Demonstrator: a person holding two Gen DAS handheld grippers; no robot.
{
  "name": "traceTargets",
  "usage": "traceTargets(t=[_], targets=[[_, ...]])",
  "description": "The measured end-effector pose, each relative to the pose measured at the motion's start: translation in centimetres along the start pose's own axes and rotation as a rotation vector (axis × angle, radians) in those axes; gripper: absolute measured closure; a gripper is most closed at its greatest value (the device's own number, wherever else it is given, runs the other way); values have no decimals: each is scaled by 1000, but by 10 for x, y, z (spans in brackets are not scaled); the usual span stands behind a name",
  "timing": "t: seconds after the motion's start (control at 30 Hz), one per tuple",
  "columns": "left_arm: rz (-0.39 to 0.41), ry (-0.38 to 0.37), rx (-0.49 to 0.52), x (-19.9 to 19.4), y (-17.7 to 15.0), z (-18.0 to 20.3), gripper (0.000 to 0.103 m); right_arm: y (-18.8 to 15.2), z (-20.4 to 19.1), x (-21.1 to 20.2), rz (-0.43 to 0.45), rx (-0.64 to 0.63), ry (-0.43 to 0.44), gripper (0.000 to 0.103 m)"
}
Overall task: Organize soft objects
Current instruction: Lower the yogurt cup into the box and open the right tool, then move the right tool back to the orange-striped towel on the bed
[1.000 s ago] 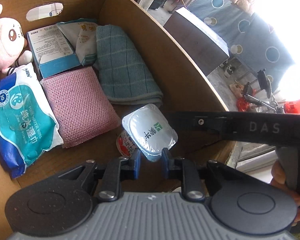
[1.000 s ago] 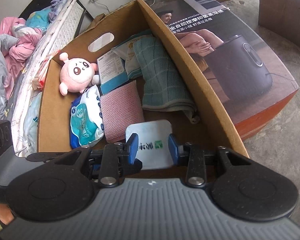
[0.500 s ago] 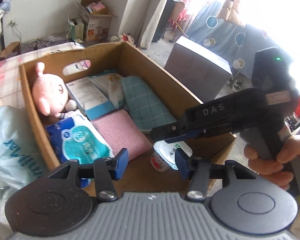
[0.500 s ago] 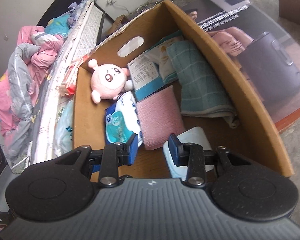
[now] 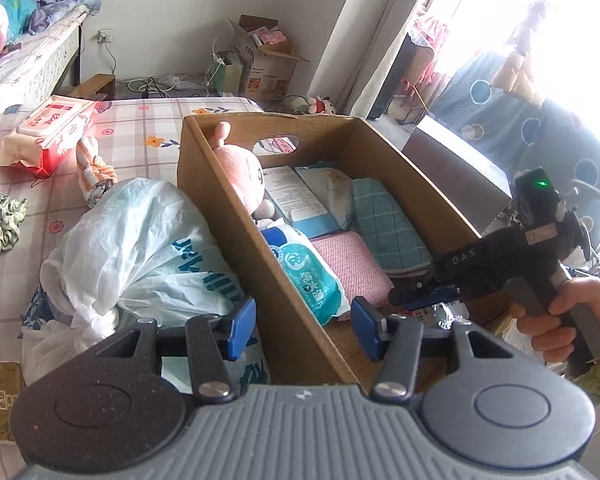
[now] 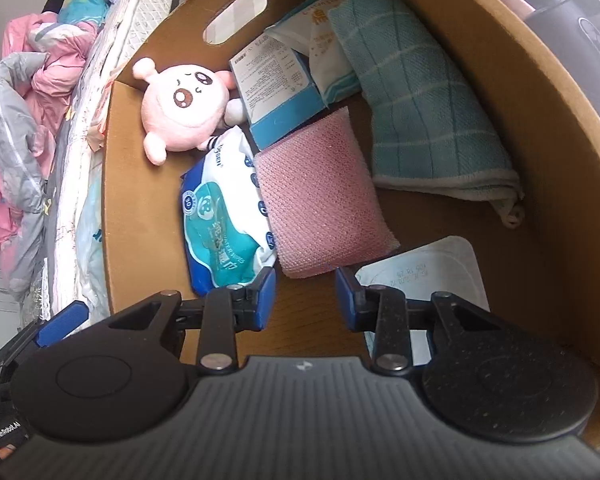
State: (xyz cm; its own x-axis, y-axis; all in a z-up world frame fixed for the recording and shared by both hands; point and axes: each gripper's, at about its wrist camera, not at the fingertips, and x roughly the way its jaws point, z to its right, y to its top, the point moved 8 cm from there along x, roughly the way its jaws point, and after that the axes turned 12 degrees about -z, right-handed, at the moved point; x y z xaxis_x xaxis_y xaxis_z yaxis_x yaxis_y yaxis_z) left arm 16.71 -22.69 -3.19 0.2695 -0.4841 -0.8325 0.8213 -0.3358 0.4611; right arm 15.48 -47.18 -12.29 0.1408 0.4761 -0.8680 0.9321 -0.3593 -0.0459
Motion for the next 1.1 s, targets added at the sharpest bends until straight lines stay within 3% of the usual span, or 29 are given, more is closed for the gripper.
traceTargets(t=[0.37, 0.57, 0.7, 0.87, 1.1], targets=[[20, 6, -14, -6, -11, -21, 47, -14, 21, -9, 12, 99, -27, 70], [60, 67, 9, -26, -20, -42, 39, -21, -2, -23, 63, 67, -8, 60], [125, 159, 6, -51, -20, -70, 29, -22, -47, -46, 145, -39, -14, 54], [194, 264, -34, -82, -19, -115, 25, -15, -121, -64, 229, -206, -12, 51], [216, 338, -131, -96, -22, -175, 25, 5, -234, -36, 205, -421, 32, 46]])
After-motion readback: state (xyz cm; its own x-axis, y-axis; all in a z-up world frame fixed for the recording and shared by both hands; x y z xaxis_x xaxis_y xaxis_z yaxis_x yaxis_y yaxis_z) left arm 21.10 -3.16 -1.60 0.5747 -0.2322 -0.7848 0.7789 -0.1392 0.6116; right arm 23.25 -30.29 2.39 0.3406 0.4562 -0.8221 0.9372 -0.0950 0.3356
